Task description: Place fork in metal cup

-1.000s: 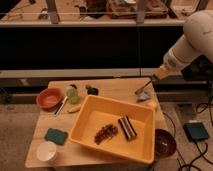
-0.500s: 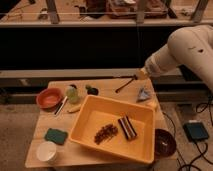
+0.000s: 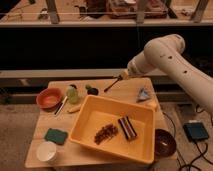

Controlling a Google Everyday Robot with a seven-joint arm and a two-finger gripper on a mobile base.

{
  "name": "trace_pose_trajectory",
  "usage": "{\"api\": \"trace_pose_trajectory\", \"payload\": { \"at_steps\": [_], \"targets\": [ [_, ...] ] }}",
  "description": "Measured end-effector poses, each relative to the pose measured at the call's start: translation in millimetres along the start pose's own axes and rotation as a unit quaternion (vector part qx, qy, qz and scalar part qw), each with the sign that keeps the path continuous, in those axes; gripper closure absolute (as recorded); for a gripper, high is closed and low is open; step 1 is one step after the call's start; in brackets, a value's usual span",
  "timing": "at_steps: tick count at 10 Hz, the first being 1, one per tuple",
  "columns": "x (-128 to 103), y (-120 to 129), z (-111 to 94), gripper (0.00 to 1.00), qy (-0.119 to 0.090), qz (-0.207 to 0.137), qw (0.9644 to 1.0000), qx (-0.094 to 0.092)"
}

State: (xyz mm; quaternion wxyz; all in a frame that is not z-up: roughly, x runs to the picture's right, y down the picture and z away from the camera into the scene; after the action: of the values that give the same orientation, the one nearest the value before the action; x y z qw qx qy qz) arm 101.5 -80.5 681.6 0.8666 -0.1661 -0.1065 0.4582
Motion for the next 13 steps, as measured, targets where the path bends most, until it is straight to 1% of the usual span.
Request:
{"api": "trace_pose_trajectory", "payload": {
  "at_steps": [2, 5, 6, 9, 13],
  "targets": [
    [-19, -10, 14, 1.0, -0.004, 0.002, 1.0, 0.002],
    [-44, -11, 35, 1.0, -0.004, -0.009, 0.9999, 0.006],
    [-48, -6, 44, 1.0, -0.001, -0.016, 0.9999, 0.004],
    [-50, 3, 66, 1.0, 0.012, -0.031, 0.9994, 0.003],
    [-49, 15, 93, 1.0, 0.032, -0.044, 0.9985, -0.008]
  ]
}}
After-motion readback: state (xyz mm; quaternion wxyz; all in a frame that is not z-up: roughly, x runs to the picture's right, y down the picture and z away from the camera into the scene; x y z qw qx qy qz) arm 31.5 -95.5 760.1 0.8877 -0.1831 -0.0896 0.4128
